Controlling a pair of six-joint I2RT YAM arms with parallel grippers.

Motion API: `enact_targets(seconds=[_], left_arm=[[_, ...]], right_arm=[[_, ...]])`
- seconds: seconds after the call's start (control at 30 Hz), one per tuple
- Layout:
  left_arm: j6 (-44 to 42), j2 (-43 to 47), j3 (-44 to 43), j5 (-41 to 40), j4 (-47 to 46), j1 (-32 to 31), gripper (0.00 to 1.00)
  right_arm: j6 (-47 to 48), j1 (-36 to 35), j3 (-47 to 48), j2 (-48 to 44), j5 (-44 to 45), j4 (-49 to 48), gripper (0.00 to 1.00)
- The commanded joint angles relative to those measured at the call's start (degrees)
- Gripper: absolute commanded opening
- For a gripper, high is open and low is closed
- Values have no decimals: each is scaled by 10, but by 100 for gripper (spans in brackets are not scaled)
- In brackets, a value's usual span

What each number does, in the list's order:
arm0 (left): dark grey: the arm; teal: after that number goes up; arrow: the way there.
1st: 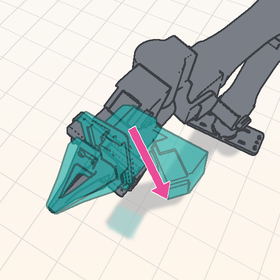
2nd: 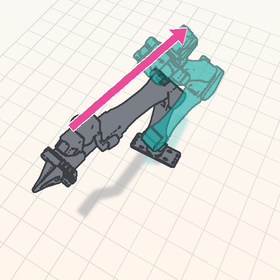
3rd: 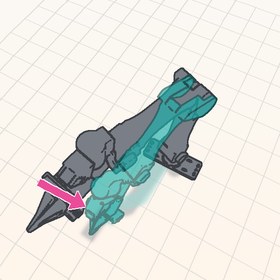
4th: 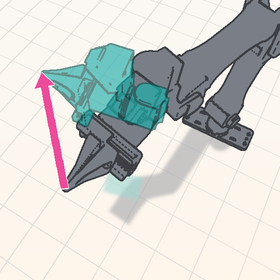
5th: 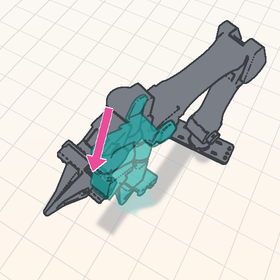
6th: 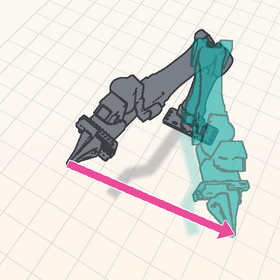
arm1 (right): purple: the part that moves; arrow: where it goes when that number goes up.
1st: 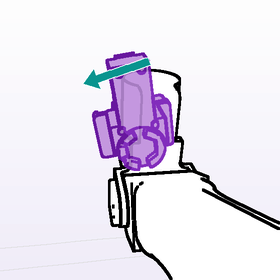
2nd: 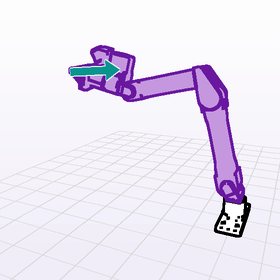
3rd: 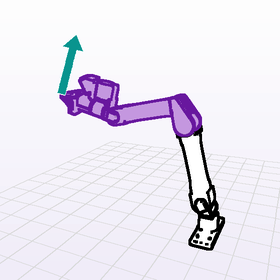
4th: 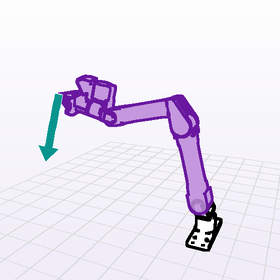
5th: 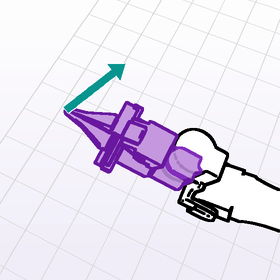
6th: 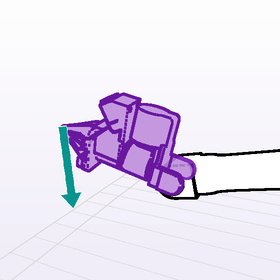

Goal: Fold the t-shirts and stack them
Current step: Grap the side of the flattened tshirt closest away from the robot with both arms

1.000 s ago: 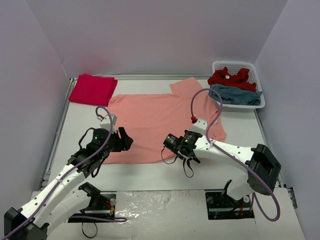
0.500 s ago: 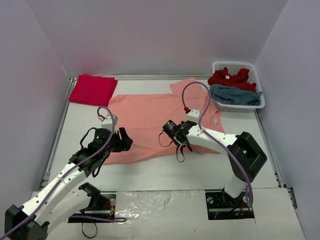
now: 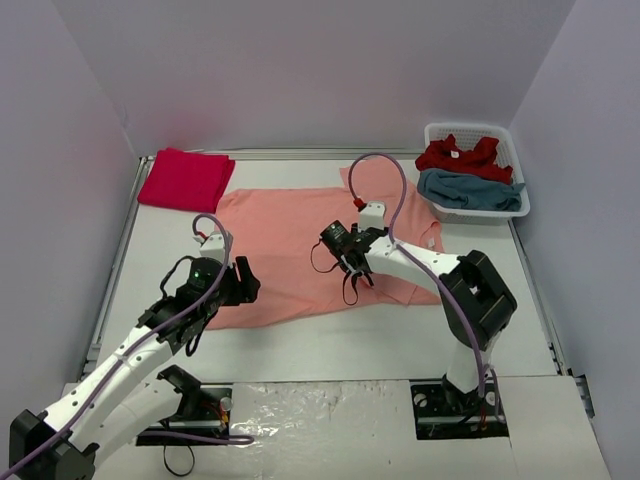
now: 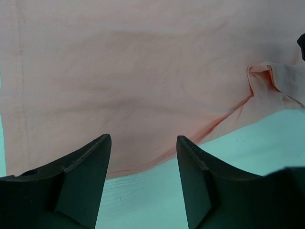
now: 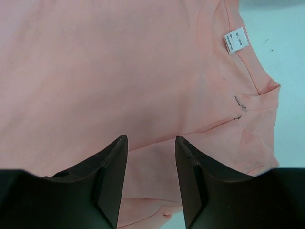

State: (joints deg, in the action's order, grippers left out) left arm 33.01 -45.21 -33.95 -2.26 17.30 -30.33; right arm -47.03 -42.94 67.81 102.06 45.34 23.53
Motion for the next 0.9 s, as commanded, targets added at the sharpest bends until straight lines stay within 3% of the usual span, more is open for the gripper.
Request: enact_targets(seconds=[0.0, 0.43, 0.7, 0.87], left_arm=[[-10, 4, -22, -17, 8, -3, 56], [-6, 29, -2, -33, 4, -8, 56], [-7, 50, 50, -46, -10, -22, 56], [-5, 80, 86, -63, -3, -26, 56]], right_arm=[[34, 1, 11, -32, 13, 11, 41], [-32, -31, -112, -195, -46, 48, 39], [-57, -87, -140, -266, -51, 84, 47], [-149, -100, -144, -276, -41, 168, 38]])
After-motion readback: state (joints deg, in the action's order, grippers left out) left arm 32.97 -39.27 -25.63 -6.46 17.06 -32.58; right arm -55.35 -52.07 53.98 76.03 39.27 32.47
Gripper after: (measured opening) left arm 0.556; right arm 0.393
